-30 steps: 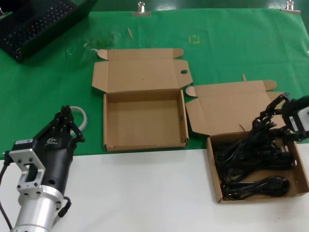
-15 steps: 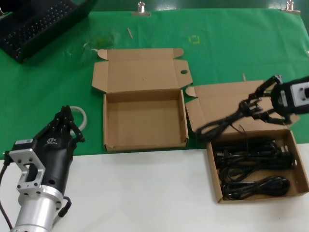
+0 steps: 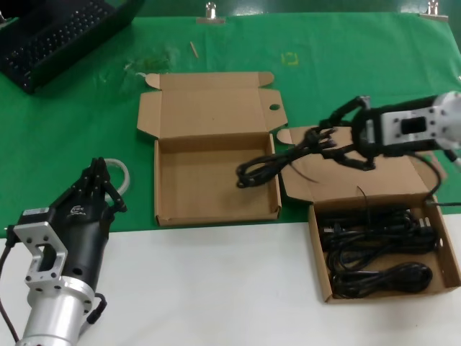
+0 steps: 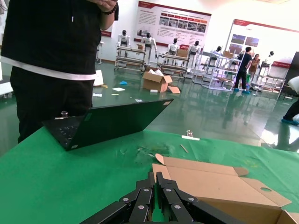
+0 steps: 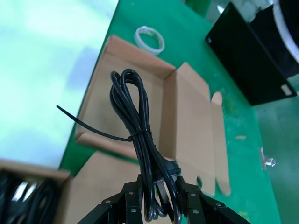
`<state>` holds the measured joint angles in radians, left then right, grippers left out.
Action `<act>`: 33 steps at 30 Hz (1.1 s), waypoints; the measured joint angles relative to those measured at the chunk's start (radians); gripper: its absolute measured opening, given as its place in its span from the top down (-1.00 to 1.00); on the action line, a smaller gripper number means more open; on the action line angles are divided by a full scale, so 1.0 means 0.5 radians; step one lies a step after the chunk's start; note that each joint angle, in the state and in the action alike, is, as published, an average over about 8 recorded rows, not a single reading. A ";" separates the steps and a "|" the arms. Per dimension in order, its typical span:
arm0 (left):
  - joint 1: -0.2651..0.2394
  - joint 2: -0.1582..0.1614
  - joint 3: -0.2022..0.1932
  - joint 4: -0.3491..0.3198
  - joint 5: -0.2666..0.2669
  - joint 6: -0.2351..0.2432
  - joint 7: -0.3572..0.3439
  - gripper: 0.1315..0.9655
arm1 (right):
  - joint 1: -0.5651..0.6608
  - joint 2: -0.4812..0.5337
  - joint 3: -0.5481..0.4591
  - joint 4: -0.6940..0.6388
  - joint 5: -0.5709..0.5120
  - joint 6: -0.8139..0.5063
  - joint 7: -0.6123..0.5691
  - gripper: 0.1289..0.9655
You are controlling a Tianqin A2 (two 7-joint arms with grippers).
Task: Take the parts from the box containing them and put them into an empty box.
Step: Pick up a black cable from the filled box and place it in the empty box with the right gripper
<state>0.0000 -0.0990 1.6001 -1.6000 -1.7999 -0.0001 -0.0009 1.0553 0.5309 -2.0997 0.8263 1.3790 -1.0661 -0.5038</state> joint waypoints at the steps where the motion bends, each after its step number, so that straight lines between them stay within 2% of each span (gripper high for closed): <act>1: 0.000 0.000 0.000 0.000 0.000 0.000 0.000 0.94 | -0.009 -0.020 0.001 0.000 0.006 0.020 -0.005 0.64; 15: 0.000 0.000 0.000 0.000 0.001 0.000 0.001 0.94 | -0.049 -0.283 -0.042 -0.111 0.021 0.237 -0.094 0.64; 33: 0.000 0.000 0.000 0.000 0.000 0.000 0.001 0.94 | 0.048 -0.608 -0.063 -0.619 0.047 0.419 -0.397 0.64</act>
<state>0.0000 -0.0990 1.6002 -1.6000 -1.7996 -0.0001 -0.0005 1.0793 0.2268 -2.1312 0.5169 1.4026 -0.8566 -0.7023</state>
